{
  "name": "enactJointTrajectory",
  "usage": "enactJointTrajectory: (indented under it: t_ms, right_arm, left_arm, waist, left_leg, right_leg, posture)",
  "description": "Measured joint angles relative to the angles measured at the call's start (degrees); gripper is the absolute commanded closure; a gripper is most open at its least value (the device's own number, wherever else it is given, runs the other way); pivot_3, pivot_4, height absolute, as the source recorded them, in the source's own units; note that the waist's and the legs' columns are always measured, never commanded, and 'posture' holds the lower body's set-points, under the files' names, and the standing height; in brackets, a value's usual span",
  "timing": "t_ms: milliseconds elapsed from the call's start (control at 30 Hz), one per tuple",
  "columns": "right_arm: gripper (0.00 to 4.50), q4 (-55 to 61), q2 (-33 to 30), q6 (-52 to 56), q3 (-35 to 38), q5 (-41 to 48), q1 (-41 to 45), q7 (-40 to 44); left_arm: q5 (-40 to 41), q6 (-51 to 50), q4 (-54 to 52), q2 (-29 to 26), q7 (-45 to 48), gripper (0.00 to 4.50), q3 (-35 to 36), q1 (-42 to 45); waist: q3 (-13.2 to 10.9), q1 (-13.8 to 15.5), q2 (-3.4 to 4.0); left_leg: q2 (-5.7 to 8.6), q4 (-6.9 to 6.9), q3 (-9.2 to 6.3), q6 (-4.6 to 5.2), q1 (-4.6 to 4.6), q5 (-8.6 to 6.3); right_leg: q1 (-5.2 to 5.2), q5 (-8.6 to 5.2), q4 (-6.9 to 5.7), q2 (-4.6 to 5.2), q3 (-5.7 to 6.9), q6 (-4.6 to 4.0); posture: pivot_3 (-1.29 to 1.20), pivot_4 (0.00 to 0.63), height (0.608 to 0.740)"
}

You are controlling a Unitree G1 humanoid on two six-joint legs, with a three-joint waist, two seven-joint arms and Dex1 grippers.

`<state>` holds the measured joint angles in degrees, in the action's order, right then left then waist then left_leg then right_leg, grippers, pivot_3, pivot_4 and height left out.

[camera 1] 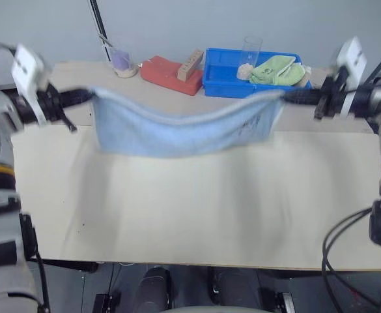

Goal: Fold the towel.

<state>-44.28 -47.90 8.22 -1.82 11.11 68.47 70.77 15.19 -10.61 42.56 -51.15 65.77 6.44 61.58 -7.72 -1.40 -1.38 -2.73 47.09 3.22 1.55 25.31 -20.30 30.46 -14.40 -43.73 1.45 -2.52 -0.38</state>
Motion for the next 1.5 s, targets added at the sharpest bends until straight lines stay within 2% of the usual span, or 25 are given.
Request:
enactJointTrajectory:
  t_ms: [133, 200, 267, 367, 500, 700, 800, 933, 1133, 1333, 1500]
  right_arm:
    - [4.47, -4.68, -2.66, -6.81, 0.11, -3.11, 4.72, 1.72]
    - [4.47, -4.50, -4.08, -8.21, -0.07, -3.85, 4.06, 4.31]
    - [4.47, 0.18, -5.22, -8.24, 0.07, -3.12, -0.19, 7.23]
    - [4.47, 13.58, -6.78, -7.53, 0.23, -0.86, -16.71, 11.31]
    - [4.47, 28.70, -7.06, -6.52, -0.09, 0.37, -36.53, 11.65]
    - [4.47, 42.70, -11.55, -3.39, 0.20, 2.08, -53.38, 12.37]
    - [4.47, 46.71, -14.55, 0.46, 0.43, 3.92, -57.41, 13.45]
    - [4.47, 47.33, -15.33, 4.84, 0.59, 5.67, -55.91, 13.00]
    - [4.47, 39.86, -10.53, 18.54, -0.99, 7.04, -41.60, 8.91]
    - [4.47, 30.37, -5.90, 25.11, -6.03, 4.64, -31.13, 7.36]
    - [4.47, 24.27, -3.58, 26.01, -7.23, 2.25, -26.62, 5.97]
  left_arm:
    - [-2.23, 4.09, 6.26, -0.80, 1.73, 4.50, -0.41, 6.35]
    - [-3.67, 5.37, 7.87, -1.64, 4.08, 4.50, -1.35, 5.80]
    - [-4.24, 6.57, 6.60, -2.97, 7.20, 4.50, -2.31, 2.17]
    - [-4.49, 6.94, 0.69, -5.32, 13.10, 4.50, -3.52, -11.81]
    - [-4.71, 7.14, -6.99, -6.61, 16.89, 4.50, -4.67, -29.32]
    - [-3.05, 6.69, -21.10, -11.18, 19.94, 4.50, -3.06, -48.48]
    - [-1.05, 4.02, -25.83, -11.47, 19.92, 4.50, -1.67, -53.86]
    - [0.65, 1.11, -27.48, -11.90, 18.86, 4.50, -0.29, -54.38]
    - [2.44, -7.86, -23.15, -11.56, 17.25, 4.50, -0.53, -42.79]
    - [-0.82, -9.24, -10.05, -6.44, 15.23, 4.50, -4.67, -28.37]
    - [-4.46, -6.48, -1.92, -2.89, 12.82, 4.50, -6.64, -22.00]
  waist:
    - [0.00, -0.79, 0.01]
    - [0.00, -1.04, 0.01]
    - [0.02, -1.15, 0.02]
    - [0.04, -1.39, 0.04]
    - [0.02, -1.11, 0.07]
    - [0.02, -0.65, 0.08]
    - [0.02, -0.17, 0.07]
    - [0.01, 0.40, 0.07]
    - [0.00, 0.49, 0.04]
    - [0.01, 0.62, 0.04]
    - [0.01, 0.37, 0.04]
  left_leg:
    - [0.00, -0.06, 0.00, 0.07, 0.01, -0.04]
    - [0.01, -0.06, 0.00, 0.07, 0.02, -0.04]
    - [-0.02, -0.05, -0.04, 0.07, -0.07, -0.04]
    - [-0.08, -0.01, -0.04, 0.07, -0.10, -0.04]
    - [-0.13, 0.19, -0.12, 0.05, 0.19, -0.03]
    - [-0.14, 0.55, -0.11, 0.06, -0.04, -0.05]
    - [-0.16, 0.72, -0.14, 0.06, -0.04, -0.05]
    - [-0.17, 0.71, -0.11, 0.06, -0.08, -0.06]
    - [-0.13, 0.68, -0.12, 0.16, -0.05, -0.11]
    - [-0.09, 0.74, -0.15, 0.21, -0.04, -0.14]
    - [-0.10, 0.73, -0.15, 0.28, 0.03, -0.17]
  right_leg:
    - [0.01, -0.10, 0.03, 0.05, 0.01, 0.14]
    - [0.02, -0.12, 0.02, 0.06, 0.01, 0.15]
    - [-0.07, -0.17, -0.05, 0.04, 0.02, 0.13]
    - [-0.04, -0.30, -0.31, 0.05, 0.01, 0.03]
    - [0.40, -0.37, -0.66, 0.02, 0.04, -0.10]
    - [0.18, -0.93, -0.95, 0.03, 0.05, 0.24]
    - [0.18, -1.03, -1.03, -0.02, 0.10, 0.19]
    - [0.17, -1.07, -1.03, -0.06, 0.10, 0.13]
    - [0.17, -1.01, -1.03, -0.10, 0.09, 0.16]
    - [0.09, -0.97, -1.03, -0.09, 0.10, 0.08]
    - [0.13, -0.77, -1.02, -0.08, 0.09, -0.27]
  posture:
    - [0.00, 0.150, 0.661]
    - [0.00, 0.150, 0.661]
    - [0.00, 0.150, 0.661]
    - [0.00, 0.150, 0.661]
    - [0.00, 0.150, 0.661]
    - [0.00, 0.150, 0.661]
    - [0.00, 0.150, 0.661]
    - [0.00, 0.150, 0.661]
    - [0.00, 0.150, 0.661]
    - [0.00, 0.150, 0.661]
    - [0.00, 0.150, 0.661]
